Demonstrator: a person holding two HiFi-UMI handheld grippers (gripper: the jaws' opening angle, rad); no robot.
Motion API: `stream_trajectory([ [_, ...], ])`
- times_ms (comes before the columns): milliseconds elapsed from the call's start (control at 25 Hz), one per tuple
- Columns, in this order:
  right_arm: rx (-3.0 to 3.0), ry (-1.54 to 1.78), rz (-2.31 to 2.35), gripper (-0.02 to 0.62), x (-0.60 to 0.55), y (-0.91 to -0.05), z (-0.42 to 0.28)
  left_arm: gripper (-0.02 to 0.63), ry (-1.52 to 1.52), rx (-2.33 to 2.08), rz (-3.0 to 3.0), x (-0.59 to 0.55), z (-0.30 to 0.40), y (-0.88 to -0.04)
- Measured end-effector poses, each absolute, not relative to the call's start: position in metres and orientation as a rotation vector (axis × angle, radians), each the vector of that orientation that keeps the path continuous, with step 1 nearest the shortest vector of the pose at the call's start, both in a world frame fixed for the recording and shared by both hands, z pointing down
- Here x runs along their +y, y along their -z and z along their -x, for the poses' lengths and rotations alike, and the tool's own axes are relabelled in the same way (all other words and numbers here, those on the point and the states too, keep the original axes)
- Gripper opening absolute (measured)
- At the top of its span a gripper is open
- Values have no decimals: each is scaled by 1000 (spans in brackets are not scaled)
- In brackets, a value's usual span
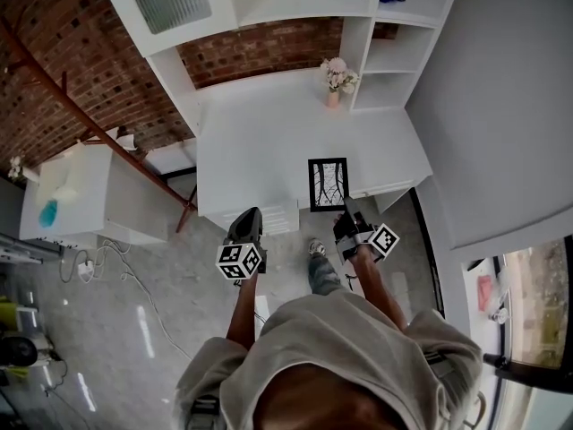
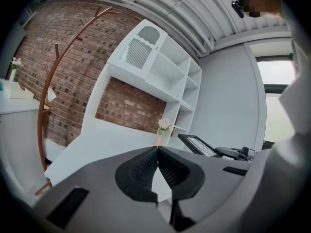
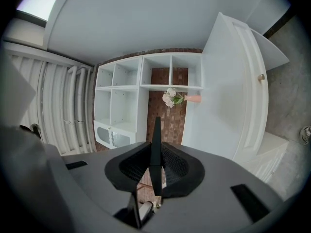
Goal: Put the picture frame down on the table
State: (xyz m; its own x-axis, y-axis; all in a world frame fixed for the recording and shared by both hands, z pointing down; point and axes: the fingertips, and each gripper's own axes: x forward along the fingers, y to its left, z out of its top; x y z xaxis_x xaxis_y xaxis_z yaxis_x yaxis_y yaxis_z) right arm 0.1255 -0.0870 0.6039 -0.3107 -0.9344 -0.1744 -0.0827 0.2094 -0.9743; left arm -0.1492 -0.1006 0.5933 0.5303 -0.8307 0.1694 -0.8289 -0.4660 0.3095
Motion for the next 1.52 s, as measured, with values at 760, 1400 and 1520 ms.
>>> stream_trajectory([
  [760, 1690, 1307, 909, 86, -259, -592, -152, 15, 1, -1403, -2400, -267, 89, -578],
  [1400, 1733, 1395, 836, 86, -365, -609, -162, 15, 2, -1488, -2360, -366, 65, -580],
  [1520, 1728, 1407, 831, 86, -375, -611, -162, 15, -7, -1496, -2346, -373, 65, -583],
])
